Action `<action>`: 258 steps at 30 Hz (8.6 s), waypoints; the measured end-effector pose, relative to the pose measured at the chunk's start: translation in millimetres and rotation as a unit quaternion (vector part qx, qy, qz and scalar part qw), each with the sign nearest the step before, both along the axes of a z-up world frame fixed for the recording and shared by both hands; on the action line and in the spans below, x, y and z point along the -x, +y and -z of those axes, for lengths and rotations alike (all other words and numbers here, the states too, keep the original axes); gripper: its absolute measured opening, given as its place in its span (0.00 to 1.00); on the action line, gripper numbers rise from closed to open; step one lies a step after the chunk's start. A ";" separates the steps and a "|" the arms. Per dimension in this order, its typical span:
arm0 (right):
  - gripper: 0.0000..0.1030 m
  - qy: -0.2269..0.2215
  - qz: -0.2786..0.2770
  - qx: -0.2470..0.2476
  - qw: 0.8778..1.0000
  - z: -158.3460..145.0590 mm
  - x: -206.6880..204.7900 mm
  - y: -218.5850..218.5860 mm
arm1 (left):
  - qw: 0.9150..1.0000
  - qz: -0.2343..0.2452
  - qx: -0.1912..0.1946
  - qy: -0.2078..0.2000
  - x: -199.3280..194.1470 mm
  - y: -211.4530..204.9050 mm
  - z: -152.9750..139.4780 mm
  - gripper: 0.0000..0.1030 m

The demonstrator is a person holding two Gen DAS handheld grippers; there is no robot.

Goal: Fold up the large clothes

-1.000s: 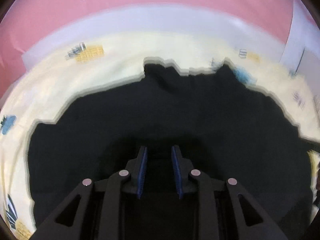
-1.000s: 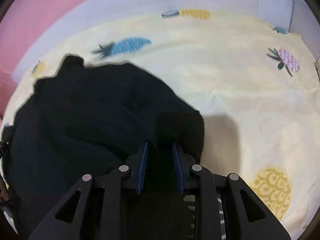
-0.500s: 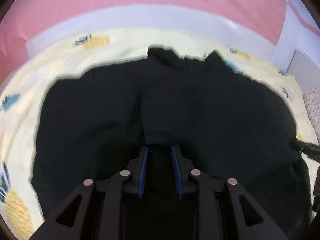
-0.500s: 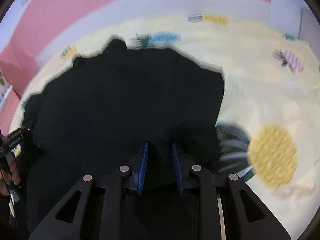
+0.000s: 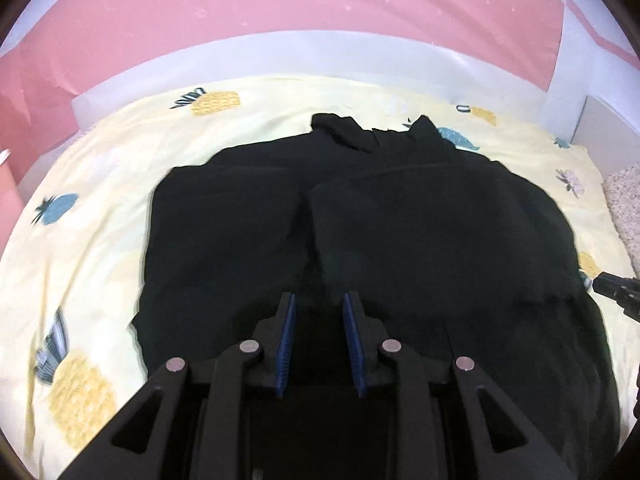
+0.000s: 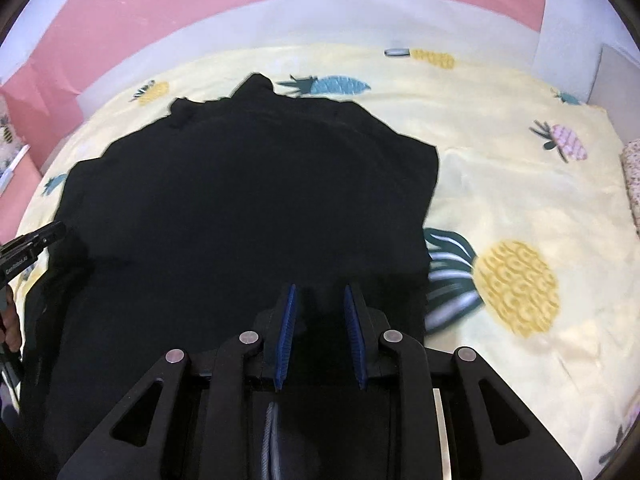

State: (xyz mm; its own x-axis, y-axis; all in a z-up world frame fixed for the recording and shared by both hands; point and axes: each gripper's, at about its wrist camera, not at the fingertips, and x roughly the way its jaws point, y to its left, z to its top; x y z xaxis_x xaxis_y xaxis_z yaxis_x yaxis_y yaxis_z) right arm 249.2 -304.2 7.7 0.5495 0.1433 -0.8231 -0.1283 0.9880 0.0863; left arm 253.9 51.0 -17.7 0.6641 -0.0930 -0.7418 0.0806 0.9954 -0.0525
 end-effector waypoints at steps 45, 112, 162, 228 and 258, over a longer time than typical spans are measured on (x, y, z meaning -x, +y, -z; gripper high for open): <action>0.51 -0.030 -0.015 -0.038 0.999 -38.8 243.3 32.0 | 0.999 -0.028 0.017 0.014 247.5 18.6 -33.3 0.37; 0.19 0.104 0.044 -0.237 0.965 21.7 235.9 -91.7 | 0.983 -0.069 0.153 0.071 262.0 122.5 8.4 0.14; 0.19 -0.047 0.039 -0.260 0.964 -115.6 -37.0 -77.9 | 0.978 -0.082 0.178 -0.070 -11.8 122.7 -129.8 0.14; 0.37 0.023 0.045 -0.189 0.981 9.3 -221.7 -67.2 | 0.956 0.020 0.294 -0.003 -184.4 151.7 -1.7 0.94; 0.23 0.022 0.090 -0.050 0.994 49.6 -253.7 -48.2 | 0.997 -0.083 0.009 0.010 -242.2 88.6 47.8 0.31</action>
State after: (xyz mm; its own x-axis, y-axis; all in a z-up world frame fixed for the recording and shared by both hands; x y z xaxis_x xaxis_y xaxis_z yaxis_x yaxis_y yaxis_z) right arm 502.9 -352.4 -41.9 0.5366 0.1275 -0.8342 0.0563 0.9809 0.1861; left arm 496.1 139.6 -65.5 0.6569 0.0036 -0.7540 -0.0853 0.9939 -0.0696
